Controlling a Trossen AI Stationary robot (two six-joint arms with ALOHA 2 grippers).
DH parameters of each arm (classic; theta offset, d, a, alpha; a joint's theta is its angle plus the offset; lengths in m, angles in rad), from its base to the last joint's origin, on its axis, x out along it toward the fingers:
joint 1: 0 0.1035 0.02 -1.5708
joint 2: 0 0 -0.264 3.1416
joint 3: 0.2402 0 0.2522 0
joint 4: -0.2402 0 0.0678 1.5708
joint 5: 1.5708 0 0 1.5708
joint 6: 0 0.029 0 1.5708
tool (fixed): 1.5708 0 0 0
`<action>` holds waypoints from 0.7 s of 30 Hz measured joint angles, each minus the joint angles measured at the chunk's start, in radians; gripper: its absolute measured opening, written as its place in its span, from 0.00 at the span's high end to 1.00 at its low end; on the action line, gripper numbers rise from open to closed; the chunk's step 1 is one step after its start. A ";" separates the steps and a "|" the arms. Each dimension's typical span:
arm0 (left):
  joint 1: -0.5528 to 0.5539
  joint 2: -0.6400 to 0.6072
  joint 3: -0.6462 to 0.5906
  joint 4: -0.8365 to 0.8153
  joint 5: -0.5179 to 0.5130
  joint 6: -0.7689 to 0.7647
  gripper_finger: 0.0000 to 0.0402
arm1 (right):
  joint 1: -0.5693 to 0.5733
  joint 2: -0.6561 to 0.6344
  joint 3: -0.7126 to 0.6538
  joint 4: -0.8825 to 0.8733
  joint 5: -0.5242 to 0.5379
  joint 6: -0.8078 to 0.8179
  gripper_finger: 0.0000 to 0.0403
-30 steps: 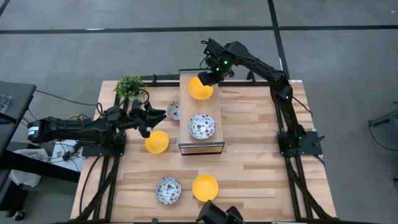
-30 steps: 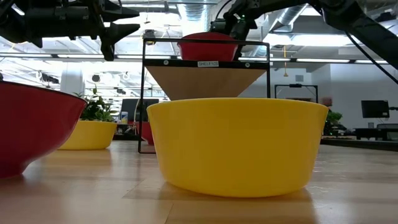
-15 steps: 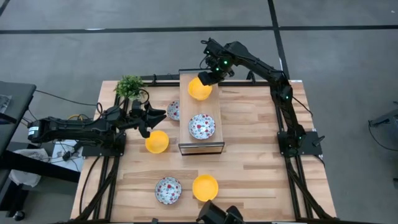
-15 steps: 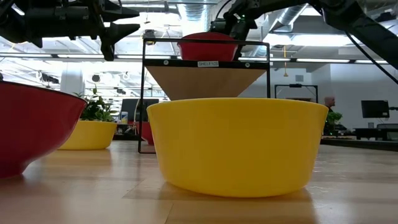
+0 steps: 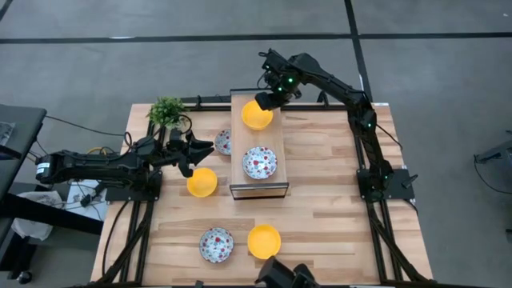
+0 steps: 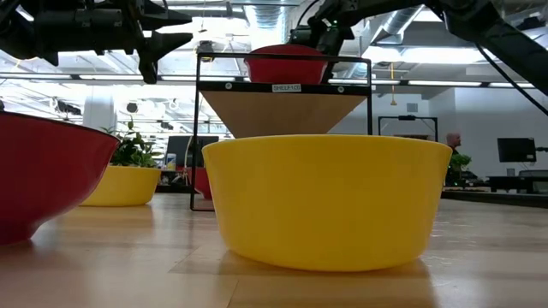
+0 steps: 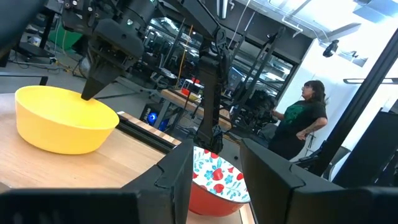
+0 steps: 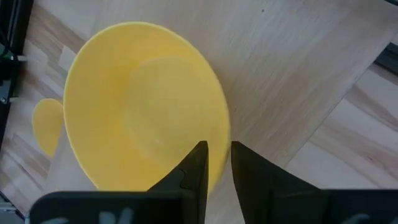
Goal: Pick & Place Mini bowls
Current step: Put the right yellow bowl on the shelf, then stack the top yellow bowl on top of the yellow bowl on the shelf
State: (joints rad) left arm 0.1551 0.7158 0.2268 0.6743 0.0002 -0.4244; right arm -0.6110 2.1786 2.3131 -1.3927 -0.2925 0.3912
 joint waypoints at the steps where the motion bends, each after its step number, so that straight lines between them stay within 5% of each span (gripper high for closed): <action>1: 0.000 0.000 0.000 0.000 0.000 0.000 0.67 | -0.003 -0.003 0.000 -0.004 -0.009 0.000 0.85; 11: 0.000 0.000 0.000 0.000 0.000 0.000 0.67 | -0.013 -0.118 0.001 -0.030 -0.108 -0.042 0.85; 21: 0.000 0.000 0.000 0.000 0.000 0.000 0.67 | -0.019 -0.321 0.001 -0.103 0.030 -0.140 0.85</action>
State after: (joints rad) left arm 0.1551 0.7158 0.2268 0.6743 0.0002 -0.4248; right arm -0.6298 1.8578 2.3138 -1.4953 -0.2630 0.2516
